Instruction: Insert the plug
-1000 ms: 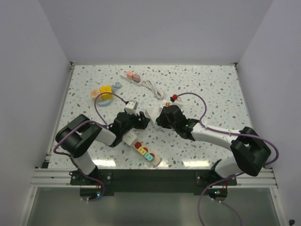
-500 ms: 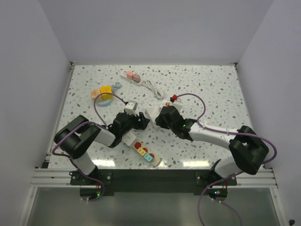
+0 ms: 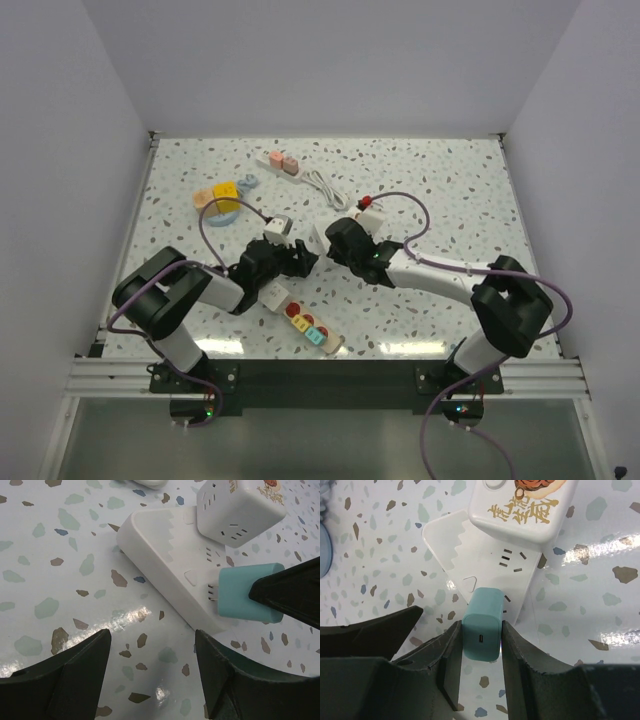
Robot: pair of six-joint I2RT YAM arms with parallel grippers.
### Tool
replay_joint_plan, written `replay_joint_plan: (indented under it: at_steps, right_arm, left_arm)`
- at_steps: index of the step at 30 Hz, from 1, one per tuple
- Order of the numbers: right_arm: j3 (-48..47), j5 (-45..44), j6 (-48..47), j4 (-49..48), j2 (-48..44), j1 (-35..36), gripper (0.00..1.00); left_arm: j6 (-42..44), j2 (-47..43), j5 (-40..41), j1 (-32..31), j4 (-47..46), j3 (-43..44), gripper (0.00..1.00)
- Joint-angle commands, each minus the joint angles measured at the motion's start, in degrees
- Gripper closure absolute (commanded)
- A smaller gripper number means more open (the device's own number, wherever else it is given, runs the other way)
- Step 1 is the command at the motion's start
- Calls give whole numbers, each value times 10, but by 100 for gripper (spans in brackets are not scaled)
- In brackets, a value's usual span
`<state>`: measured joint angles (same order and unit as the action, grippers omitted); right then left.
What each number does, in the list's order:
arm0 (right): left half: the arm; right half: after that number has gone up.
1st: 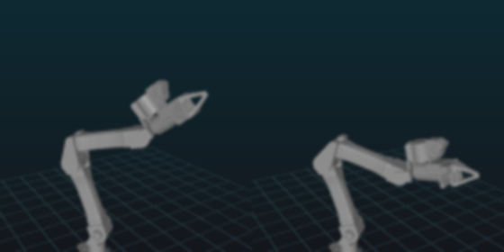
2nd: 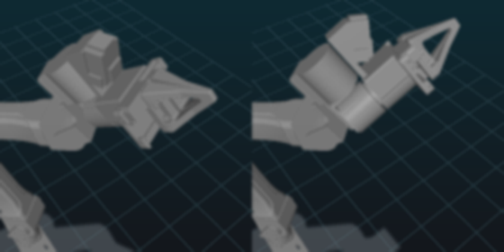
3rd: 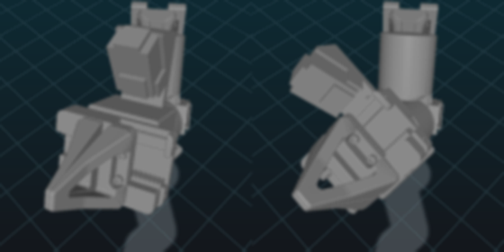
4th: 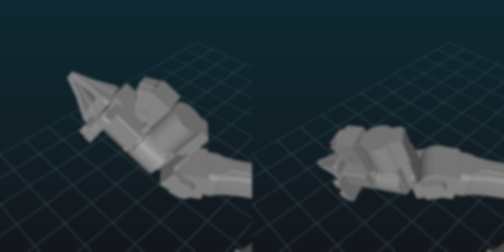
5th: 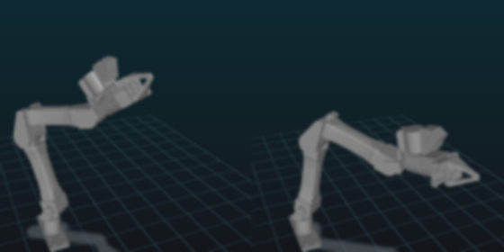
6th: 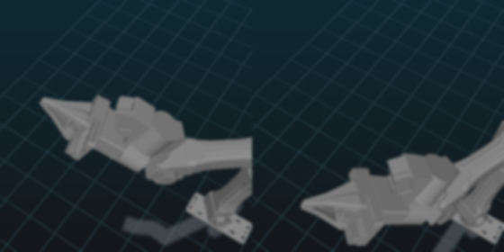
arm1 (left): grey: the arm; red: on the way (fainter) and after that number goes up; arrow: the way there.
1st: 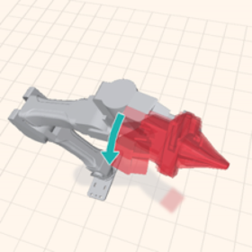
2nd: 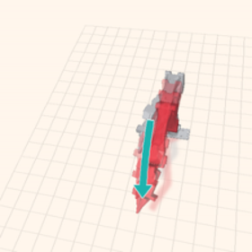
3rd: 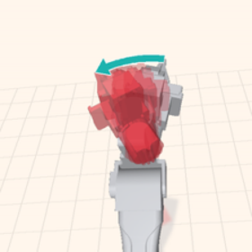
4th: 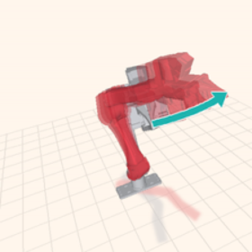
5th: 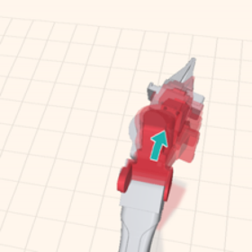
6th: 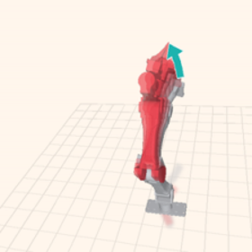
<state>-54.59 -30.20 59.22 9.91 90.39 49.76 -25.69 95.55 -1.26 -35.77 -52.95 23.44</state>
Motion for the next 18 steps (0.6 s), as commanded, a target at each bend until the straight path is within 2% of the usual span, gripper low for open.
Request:
replay_joint_plan:
  at_steps: [1,6,11,18]
  right_arm:
    - [-16,-65,26,63,14,-3,100]
    - [-34,-70,29,73,29,-9,100]
    - [-27,-8,27,28,49,-45,100]
    - [-61,25,-4,13,80,-67,100]
  left_arm:
    - [13,-14,-5,-4,0,-16,27]
    - [17,-23,-16,-5,-26,-25,27]
    - [29,-40,-23,-4,-58,-51,27]
    - [57,-48,-26,-5,-69,-55,27]
